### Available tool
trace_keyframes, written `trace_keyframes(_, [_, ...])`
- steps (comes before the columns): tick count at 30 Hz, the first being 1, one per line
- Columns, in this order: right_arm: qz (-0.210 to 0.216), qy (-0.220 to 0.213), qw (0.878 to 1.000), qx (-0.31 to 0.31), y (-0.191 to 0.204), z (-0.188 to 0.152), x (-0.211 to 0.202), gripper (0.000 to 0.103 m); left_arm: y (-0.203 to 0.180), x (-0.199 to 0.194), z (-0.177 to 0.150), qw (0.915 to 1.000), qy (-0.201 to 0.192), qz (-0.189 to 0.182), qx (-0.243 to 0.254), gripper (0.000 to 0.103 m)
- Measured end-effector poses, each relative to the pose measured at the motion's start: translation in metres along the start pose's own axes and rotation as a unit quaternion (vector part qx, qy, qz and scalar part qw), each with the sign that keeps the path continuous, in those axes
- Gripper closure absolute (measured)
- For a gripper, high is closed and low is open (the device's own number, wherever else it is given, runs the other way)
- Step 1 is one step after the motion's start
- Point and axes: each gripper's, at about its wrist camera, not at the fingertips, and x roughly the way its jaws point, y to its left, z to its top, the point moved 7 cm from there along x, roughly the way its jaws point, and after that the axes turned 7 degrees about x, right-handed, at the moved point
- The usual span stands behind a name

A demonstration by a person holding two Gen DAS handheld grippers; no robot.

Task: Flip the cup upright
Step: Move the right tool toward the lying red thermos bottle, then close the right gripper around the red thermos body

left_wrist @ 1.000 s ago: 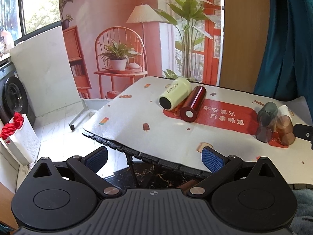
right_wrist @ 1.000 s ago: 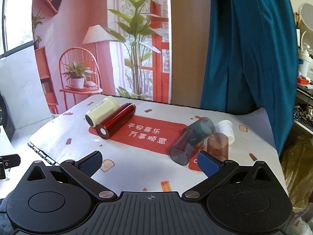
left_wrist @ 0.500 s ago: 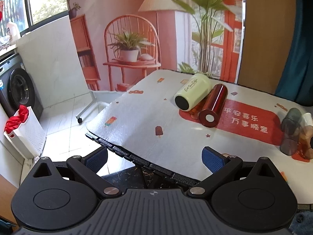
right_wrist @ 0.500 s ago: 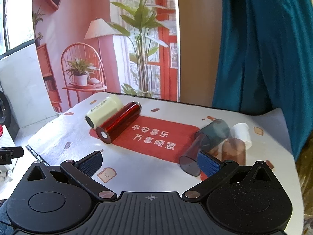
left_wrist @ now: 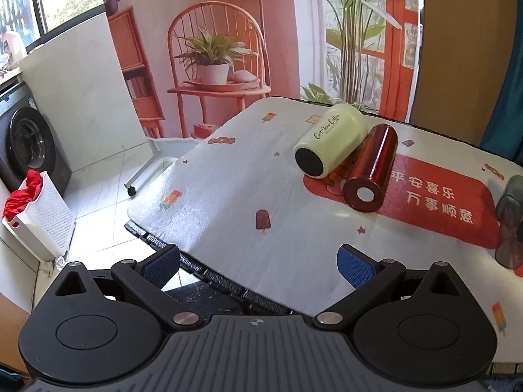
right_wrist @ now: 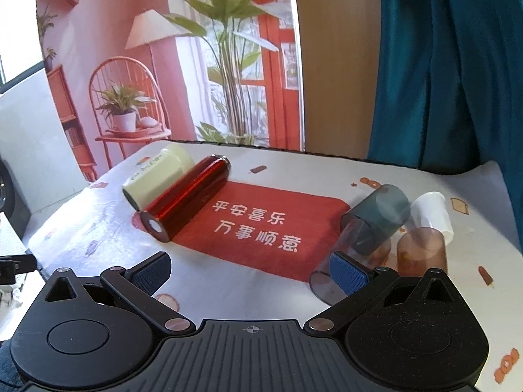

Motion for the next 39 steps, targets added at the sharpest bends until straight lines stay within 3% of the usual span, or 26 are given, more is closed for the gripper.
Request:
trace_keyframes(8, [0.007, -0.001, 1.000, -0.010, 0.022, 0.026, 0.057, 0.000, 0.007, 0.040, 0.026, 0.9999, 0.001, 0.009, -0.012, 0.000])
trace_keyframes(13, [0.023, 0.021, 1.000, -0.001, 0.043, 0.047, 0.108, 0.001, 0.022, 0.058, 0.034, 0.9993, 0.001, 0.019, -0.032, 0.000])
trace_keyframes(17, [0.037, 0.052, 0.998, 0.025, 0.063, 0.065, 0.162, 0.004, 0.039, 0.070, 0.028, 0.9983, 0.006, 0.028, -0.052, 0.000])
trace_keyframes(22, [0.036, 0.077, 0.996, -0.004, 0.101, 0.072, 0.218, 0.007, 0.054, 0.084, 0.012, 0.9967, 0.031, 0.031, -0.067, 0.000])
trace_keyframes(25, [0.035, 0.105, 0.994, 0.015, 0.115, 0.067, 0.241, 0.015, 0.062, 0.086, 0.004, 0.9961, 0.038, 0.032, -0.074, 0.000])
trace_keyframes(26, [0.027, 0.116, 0.993, 0.020, 0.118, 0.065, 0.247, 0.026, 0.064, 0.086, 0.002, 0.9957, 0.040, 0.032, -0.077, 0.000])
trace_keyframes(30, [0.032, 0.129, 0.990, 0.053, 0.120, 0.058, 0.253, 0.035, 0.066, 0.084, -0.002, 0.9953, 0.045, 0.027, -0.081, 0.000])
trace_keyframes(39, [0.051, 0.127, 0.990, 0.038, 0.101, 0.034, 0.212, 0.048, 0.052, 0.076, -0.003, 0.9959, 0.037, -0.004, -0.082, 0.001])
